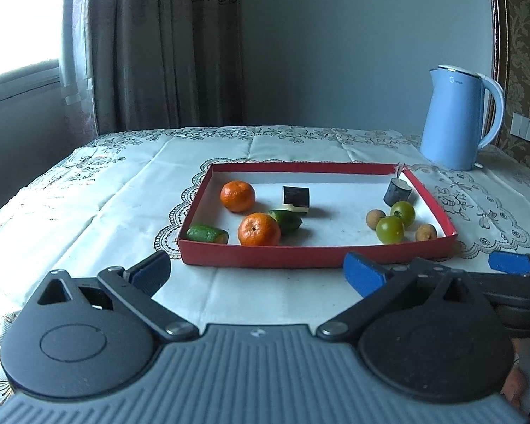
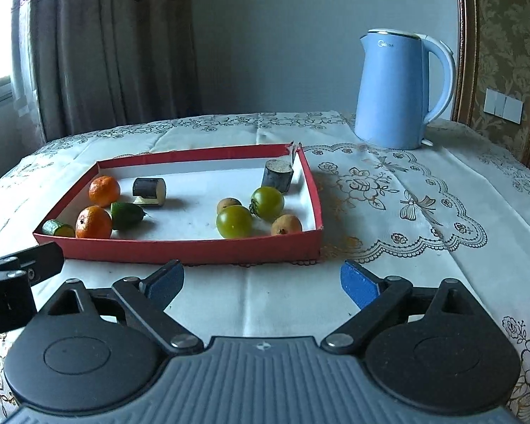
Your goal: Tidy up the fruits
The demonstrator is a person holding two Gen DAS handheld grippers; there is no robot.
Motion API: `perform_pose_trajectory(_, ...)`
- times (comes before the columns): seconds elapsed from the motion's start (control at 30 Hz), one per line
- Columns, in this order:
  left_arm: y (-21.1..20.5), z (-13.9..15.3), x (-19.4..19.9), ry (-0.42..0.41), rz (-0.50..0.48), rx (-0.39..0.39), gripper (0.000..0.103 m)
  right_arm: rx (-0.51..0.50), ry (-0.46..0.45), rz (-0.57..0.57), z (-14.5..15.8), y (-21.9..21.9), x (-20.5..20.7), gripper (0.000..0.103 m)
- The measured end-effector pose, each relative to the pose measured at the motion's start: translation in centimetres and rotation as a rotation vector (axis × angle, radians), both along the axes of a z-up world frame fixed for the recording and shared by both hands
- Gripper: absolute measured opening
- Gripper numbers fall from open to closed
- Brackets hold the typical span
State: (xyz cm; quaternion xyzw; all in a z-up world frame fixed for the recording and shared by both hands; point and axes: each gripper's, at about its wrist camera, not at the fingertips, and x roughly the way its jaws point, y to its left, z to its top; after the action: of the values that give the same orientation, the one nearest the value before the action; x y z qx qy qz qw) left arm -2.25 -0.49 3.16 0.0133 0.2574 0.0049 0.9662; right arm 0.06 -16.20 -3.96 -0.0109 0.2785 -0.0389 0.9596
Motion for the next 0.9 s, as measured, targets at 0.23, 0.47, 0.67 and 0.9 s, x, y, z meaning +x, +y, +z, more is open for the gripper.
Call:
perform_pose_trajectory(0.23, -0.1, 0.1, 0.1, -0.005, -0.001, 0.005, 0.103, -0.004, -0.009, 0.0, 0.2, 0.2, 0.2, 0.096)
perform_pose_trajectory(0.47, -0.2, 0.0, 0.3, 0.002, -0.003, 0.008, 0.103, -0.011, 0.001, 0.001, -0.1, 0.3, 0.7, 0.096)
perform_pose_trajectory(0.67, -0.3, 0.1, 0.5, -0.003, -0.008, 0.018, 0.103, -0.022, 0.007, -0.002, -0.3, 0.4, 1.2, 0.096)
perform_pose_trajectory(0.9, -0.3, 0.0, 0.9, 0.0, -0.005, 0.021, 0.103, -0.024, 0.012, -0.001, -0.4, 0.4, 1.6, 0.096)
